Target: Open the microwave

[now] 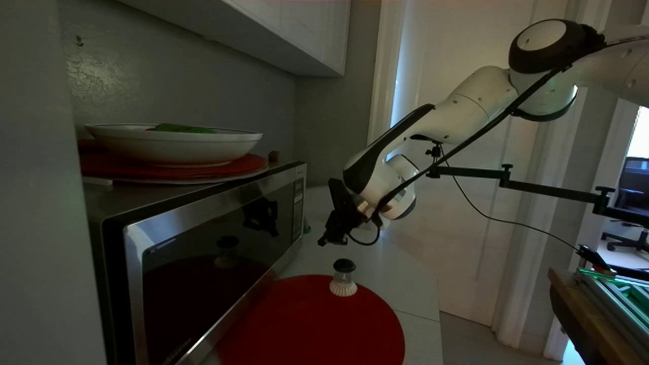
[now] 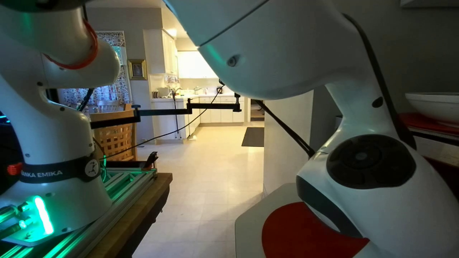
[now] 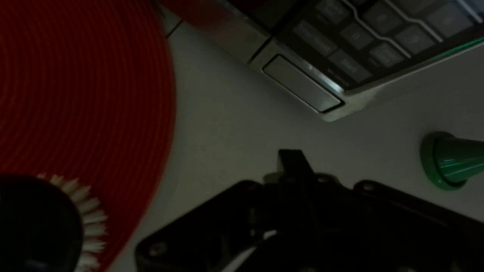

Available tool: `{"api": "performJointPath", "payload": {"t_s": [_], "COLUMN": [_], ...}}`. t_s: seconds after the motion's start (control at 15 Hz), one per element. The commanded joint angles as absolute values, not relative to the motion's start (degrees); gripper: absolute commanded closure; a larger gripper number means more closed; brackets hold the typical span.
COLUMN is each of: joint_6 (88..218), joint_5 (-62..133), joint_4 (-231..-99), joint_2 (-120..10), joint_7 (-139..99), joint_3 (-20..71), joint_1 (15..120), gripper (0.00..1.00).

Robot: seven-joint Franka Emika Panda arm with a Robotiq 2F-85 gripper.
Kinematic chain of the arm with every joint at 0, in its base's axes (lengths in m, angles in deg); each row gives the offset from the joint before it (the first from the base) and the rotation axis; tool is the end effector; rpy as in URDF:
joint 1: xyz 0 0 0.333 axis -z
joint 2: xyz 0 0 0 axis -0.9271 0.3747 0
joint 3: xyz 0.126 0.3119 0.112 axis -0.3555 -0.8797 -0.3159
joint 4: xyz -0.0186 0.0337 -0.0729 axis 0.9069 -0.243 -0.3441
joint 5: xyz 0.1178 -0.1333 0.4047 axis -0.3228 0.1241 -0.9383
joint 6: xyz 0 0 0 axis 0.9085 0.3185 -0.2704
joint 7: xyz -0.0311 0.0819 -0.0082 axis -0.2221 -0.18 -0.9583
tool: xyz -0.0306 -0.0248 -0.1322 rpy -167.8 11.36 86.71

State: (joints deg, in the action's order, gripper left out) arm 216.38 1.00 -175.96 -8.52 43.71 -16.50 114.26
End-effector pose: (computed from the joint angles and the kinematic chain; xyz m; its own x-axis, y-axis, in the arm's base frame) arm 0.6779 -0.2087 0.0252 -0.5760 -0.6504 -0.4952 -0.5110 0.7593 -0.4028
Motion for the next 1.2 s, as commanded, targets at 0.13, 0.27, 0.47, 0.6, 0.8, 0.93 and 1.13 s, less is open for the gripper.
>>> {"api": "performJointPath", "payload": {"t_s": [0.13,0.27,0.47,0.6,0.8,0.93,1.13], "joint_6": [216.5,216.9,217.4,217.4,217.7,218.0,218.0], "joint_5": [3.6,4.2,5.2,5.4,5.8,6.6,8.5], "joint_4": [-176.1,-175.8,-175.2,-174.9,-174.0,-173.2,-171.0], "joint_2": [-8.9,-8.6,-8.2,-8.1,-7.6,-6.9,-5.2], "joint_7": [45.4,45.4,45.2,45.3,45.1,44.7,44.3], "joint_3": [-16.0,-16.1,-15.9,-15.6,-14.6,-13.9,-13.0], "joint_1": [113.6,113.5,113.0,112.7,111.8,111.3,110.6], "gripper": [1.00,1.00,1.00,1.00,1.00,1.00,1.00]}}
